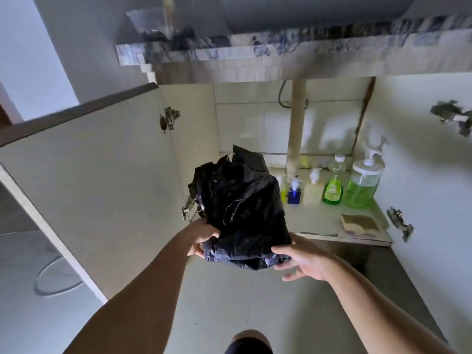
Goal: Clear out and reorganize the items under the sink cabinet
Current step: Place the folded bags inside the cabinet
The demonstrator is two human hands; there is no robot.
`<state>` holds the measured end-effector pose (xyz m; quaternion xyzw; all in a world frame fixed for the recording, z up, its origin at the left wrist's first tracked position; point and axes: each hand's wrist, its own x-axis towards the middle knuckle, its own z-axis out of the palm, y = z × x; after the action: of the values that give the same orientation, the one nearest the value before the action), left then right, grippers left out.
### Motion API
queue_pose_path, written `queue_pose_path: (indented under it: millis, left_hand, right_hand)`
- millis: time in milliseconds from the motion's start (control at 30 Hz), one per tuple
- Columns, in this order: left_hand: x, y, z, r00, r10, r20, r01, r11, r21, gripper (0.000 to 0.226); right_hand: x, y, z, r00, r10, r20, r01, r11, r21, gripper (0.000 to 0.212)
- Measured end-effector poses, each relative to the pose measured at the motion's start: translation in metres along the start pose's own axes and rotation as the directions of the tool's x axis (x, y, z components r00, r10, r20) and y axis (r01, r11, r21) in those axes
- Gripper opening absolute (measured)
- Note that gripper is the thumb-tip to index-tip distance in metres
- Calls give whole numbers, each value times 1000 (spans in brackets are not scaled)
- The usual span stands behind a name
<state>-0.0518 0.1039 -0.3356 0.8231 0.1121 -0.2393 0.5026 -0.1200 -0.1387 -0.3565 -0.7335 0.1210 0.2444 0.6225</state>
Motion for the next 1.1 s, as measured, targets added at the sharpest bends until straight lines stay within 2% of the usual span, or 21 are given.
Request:
queue_pose_path:
  millis: [67,200,300,433,533,600,667,733,800,867,933,1000,1100]
  left_hand:
    - [12,-4,3,1000,7,-23,-7,1000,-27,46]
    - [47,-1,2,998,23,-58,-29,994,-109,33]
    - [102,2,-8,993,54,-109,-66,992,-110,44]
    - [168,17,-27,956,94,-278,-89,996,31,36]
    - [211,30,-39,924,162,-347,-112,981,160,41]
    - [238,34,-45,902,215,-374,-141,966,215,46]
    - [256,35,-45,886,253,-389,-136,943,303,54]
    - [262,31,-41,891,282,-355,-82,870,487,62]
    - [265,24,-36,895,312,-319,-46,775,631,64]
    - [268,18,-34,891,340,-302,-37,716,697,61]
    - [265,14,-36,886,343,-312,-20,700,714,58]
    - [259,16,-38,870,350,-347,-8,713,701,56]
    - [231,21,-35,841,363,-401,16,725,688,55]
  right_hand:
    - [13,4,9,997,3,-81,-4,1000,-2,36]
    - [50,-5,10,987,-5,-158,19,996,84,35]
    - [86,-20,9,976,-3,-216,28,993,114,31]
    - [149,-37,16,960,-12,-281,46,992,116,30]
    - [203,-43,27,914,-52,-402,51,999,-12,13]
    - [235,-49,30,894,-60,-443,-11,988,-155,27]
    - [254,-54,34,898,-51,-436,-127,921,-369,41]
    - [264,-57,34,904,-62,-424,-217,786,-579,51]
    - [269,-60,35,911,-67,-406,-238,721,-651,57]
    - [270,-60,33,928,-60,-368,-221,708,-671,64]
    - [262,-60,31,942,-45,-333,-206,706,-678,70]
    - [253,-57,25,950,-18,-311,-186,768,-613,76]
    - [219,-47,18,967,-54,-250,-65,894,-442,77]
